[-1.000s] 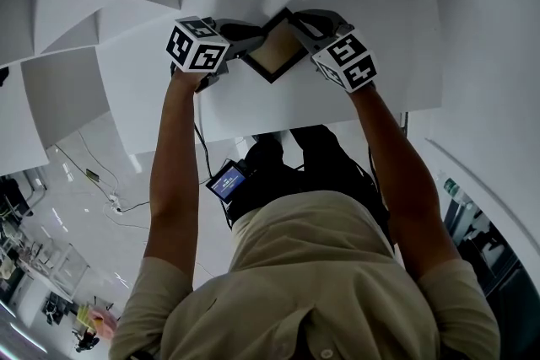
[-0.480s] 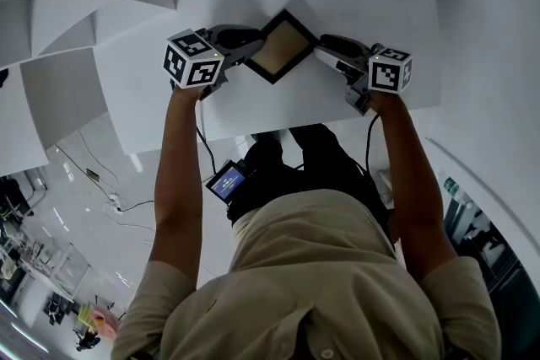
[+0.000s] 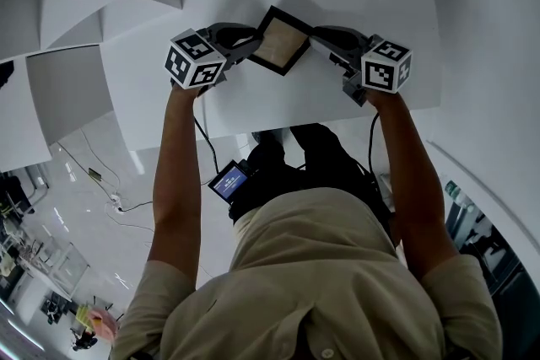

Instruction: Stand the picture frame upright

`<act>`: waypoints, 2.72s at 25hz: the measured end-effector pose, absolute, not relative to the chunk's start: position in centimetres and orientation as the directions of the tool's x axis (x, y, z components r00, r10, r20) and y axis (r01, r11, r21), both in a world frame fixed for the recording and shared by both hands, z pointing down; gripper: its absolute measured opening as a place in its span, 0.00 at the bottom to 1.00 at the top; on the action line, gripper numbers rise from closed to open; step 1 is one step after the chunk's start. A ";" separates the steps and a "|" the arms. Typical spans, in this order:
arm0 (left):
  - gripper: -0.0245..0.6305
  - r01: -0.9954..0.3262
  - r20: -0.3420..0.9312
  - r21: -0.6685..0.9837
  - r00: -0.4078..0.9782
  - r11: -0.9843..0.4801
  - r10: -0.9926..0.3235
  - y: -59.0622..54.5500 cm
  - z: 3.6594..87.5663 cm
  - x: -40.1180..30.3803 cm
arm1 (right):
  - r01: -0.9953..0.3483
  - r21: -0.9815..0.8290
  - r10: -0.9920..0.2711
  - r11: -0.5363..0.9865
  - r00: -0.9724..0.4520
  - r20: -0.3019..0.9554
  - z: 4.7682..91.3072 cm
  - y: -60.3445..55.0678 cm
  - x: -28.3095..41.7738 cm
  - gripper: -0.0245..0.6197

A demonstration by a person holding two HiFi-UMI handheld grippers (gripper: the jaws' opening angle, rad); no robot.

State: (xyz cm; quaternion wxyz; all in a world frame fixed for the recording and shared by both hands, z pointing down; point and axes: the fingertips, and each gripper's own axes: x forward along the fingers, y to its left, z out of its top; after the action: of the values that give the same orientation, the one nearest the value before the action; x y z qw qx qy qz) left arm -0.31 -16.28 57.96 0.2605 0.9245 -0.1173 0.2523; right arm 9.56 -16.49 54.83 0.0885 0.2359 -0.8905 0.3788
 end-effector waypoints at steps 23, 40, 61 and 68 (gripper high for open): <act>0.16 -0.296 0.589 0.290 0.805 -0.910 -0.074 -11.7 55.5 -1.5 | -0.328 -0.049 -0.228 0.943 -0.749 0.622 50.0 -11.3 6.1 0.14; 0.15 -0.263 0.611 0.279 0.791 -0.924 -0.041 -9.4 56.0 -0.9 | -0.305 0.026 -0.238 0.952 -0.684 0.689 50.8 -8.3 6.4 0.18; 0.16 -0.321 0.615 0.241 0.780 -0.916 -0.111 -8.4 54.5 -4.5 | -0.348 0.029 -0.267 0.937 -0.662 0.700 50.6 -7.4 6.9 0.28; 0.16 -0.417 0.655 0.115 0.714 -0.902 -0.247 -7.0 52.3 -10.3 | -0.367 0.066 -0.311 0.928 -0.663 0.681 47.8 -6.4 6.7 0.30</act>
State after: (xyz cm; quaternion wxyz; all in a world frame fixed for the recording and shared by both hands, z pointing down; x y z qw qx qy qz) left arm -10.34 -7.04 52.25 0.1281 0.9168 -0.1810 0.3321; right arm 6.69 -6.43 47.85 0.3657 0.1861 -0.9111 0.0387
